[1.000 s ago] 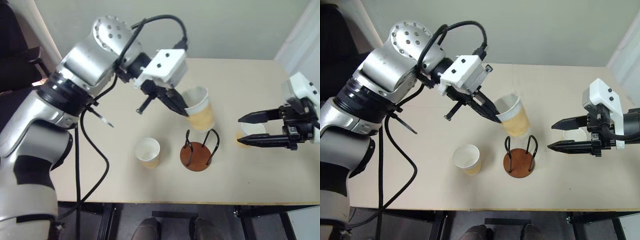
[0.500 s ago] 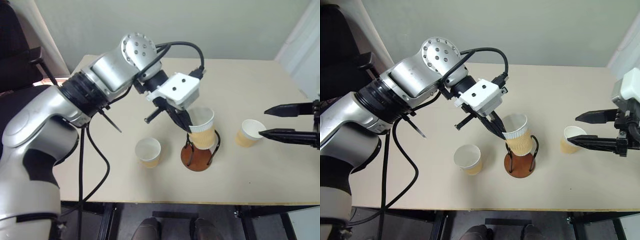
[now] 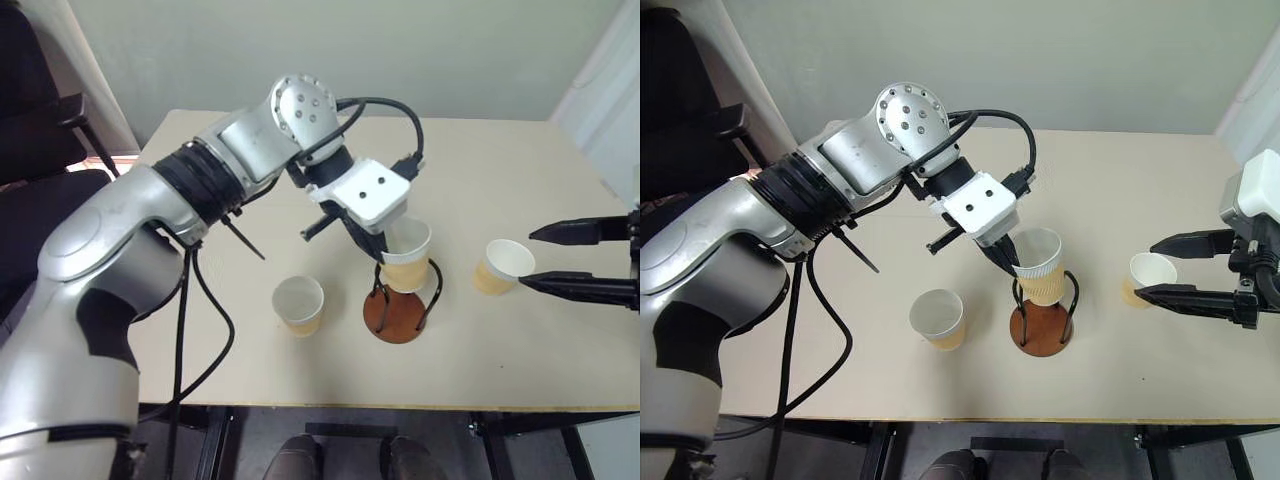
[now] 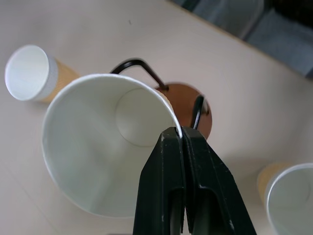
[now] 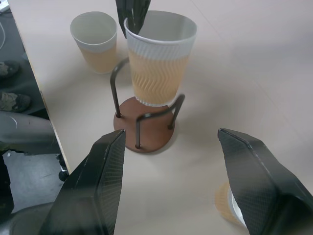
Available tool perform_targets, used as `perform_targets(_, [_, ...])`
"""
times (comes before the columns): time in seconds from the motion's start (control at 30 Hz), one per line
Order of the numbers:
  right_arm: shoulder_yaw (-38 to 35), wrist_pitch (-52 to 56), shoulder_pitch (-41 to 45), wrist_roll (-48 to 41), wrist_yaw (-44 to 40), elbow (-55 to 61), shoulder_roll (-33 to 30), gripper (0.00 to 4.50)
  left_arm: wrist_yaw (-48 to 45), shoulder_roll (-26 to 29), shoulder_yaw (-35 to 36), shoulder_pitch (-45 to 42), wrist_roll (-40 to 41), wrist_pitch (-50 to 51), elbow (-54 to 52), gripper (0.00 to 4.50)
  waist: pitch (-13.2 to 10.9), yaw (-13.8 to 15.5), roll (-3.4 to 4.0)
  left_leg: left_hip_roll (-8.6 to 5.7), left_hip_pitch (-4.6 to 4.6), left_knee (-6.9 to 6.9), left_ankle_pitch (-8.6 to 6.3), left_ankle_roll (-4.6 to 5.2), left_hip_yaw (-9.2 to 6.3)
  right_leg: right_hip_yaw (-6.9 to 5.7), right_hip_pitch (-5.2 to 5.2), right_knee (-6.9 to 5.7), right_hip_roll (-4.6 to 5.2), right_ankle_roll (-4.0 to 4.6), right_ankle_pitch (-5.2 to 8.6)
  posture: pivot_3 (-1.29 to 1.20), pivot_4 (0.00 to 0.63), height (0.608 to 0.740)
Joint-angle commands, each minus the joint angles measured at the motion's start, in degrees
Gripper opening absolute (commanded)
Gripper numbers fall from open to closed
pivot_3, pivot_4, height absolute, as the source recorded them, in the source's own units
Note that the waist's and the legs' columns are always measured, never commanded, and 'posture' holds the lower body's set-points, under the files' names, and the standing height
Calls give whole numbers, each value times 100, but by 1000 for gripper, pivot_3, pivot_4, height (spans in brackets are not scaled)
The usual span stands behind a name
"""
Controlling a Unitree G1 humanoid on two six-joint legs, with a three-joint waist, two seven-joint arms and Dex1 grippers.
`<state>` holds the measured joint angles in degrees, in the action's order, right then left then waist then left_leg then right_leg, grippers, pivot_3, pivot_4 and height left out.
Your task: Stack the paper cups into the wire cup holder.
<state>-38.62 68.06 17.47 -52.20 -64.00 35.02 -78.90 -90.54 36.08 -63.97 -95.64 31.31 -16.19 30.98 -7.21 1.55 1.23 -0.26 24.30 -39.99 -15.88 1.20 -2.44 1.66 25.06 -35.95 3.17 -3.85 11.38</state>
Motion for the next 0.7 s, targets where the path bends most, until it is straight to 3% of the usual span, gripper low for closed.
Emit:
perform_targets(0.03, [-172,-61,12,-124,24,88,-70,3096,-196,35,38,-72,-30,-117,-56,60,0,-3,0,-2,1,-1,-1,0,3,0,0,0,-2,-2,1,0,150,740])
perform_targets(0.67, [100,-453,-64,-79,-48,-147,-215,3096,-196,186,217,144,-202,150,-337,60,2,2,7,-2,-3,-6,-5,1,-1,1,-6,0,0,-6,4,0,150,740])
perform_targets(0.7, [103,-460,-79,-75,-47,-146,-210,3096,-196,149,251,153,-269,111,-282,226,2,1,7,-5,-3,-6,-5,1,2,-2,-6,1,-4,-6,4,0,150,740])
